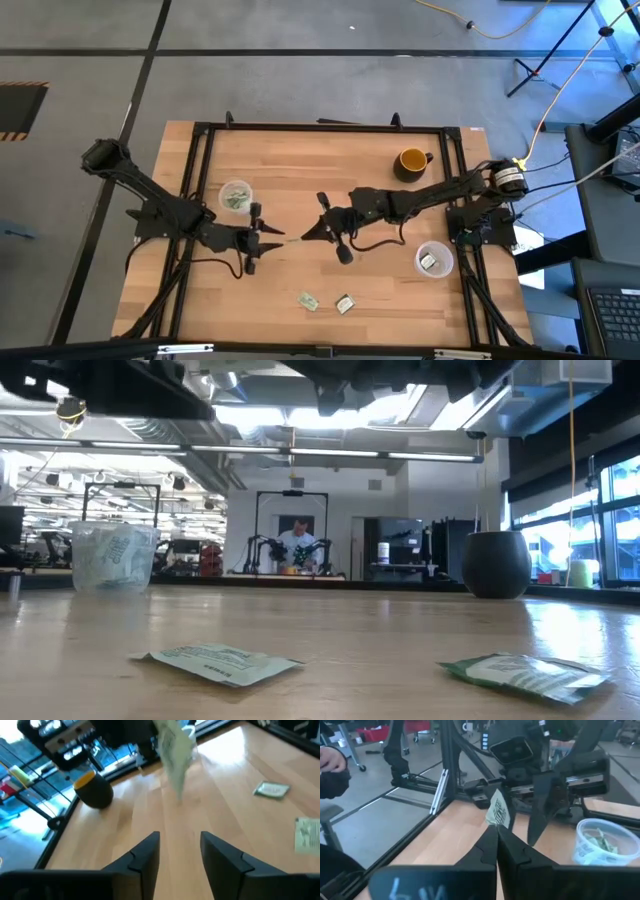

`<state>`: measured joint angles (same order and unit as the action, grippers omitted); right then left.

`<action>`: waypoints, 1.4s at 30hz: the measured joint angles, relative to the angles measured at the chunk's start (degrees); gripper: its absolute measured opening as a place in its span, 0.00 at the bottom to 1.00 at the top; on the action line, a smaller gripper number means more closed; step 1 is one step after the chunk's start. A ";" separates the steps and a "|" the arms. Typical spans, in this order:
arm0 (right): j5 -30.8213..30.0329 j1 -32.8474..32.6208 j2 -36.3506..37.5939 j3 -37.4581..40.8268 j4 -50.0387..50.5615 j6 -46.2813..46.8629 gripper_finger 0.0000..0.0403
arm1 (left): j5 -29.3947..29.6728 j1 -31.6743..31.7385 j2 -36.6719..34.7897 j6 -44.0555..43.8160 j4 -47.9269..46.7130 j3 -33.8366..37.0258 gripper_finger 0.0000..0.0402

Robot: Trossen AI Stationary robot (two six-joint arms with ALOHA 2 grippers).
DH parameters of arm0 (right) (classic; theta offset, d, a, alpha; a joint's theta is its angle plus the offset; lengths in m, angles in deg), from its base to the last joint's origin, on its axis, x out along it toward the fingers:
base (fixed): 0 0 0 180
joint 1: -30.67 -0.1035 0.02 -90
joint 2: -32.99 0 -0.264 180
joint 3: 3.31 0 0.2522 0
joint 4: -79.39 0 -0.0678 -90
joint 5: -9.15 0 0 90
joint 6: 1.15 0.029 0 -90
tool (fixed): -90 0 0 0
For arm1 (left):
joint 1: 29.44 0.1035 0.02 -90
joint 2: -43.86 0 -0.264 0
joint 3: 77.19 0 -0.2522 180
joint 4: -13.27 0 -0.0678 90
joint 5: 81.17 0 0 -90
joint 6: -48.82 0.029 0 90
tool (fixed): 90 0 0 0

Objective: Pick and place Stevia / Truvia into bins
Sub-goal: Put the white stevia packet into the left transparent container

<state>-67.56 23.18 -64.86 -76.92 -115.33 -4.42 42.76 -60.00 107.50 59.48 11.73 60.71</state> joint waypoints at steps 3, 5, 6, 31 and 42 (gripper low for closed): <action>-0.10 0.00 0.00 0.00 -0.51 0.00 0.00 | 0.01 0.00 0.02 1.14 2.79 0.00 0.36; -0.10 -0.02 0.00 0.00 -0.47 0.00 0.00 | 0.98 -0.02 0.02 1.24 4.92 0.00 0.37; -0.10 -0.02 0.00 0.00 -0.49 0.05 0.00 | 1.98 -0.02 0.02 1.23 6.03 0.00 0.37; -0.19 -0.02 0.00 0.00 0.06 -1.84 0.01 | -1.71 -0.02 0.02 2.57 13.74 0.00 0.10; -0.19 -0.22 0.00 0.00 0.12 -3.45 0.05 | -2.03 -0.02 0.02 2.55 13.57 0.00 0.02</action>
<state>-67.75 22.96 -64.86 -76.92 -115.20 -7.87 40.73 -60.02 107.52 62.03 25.30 60.71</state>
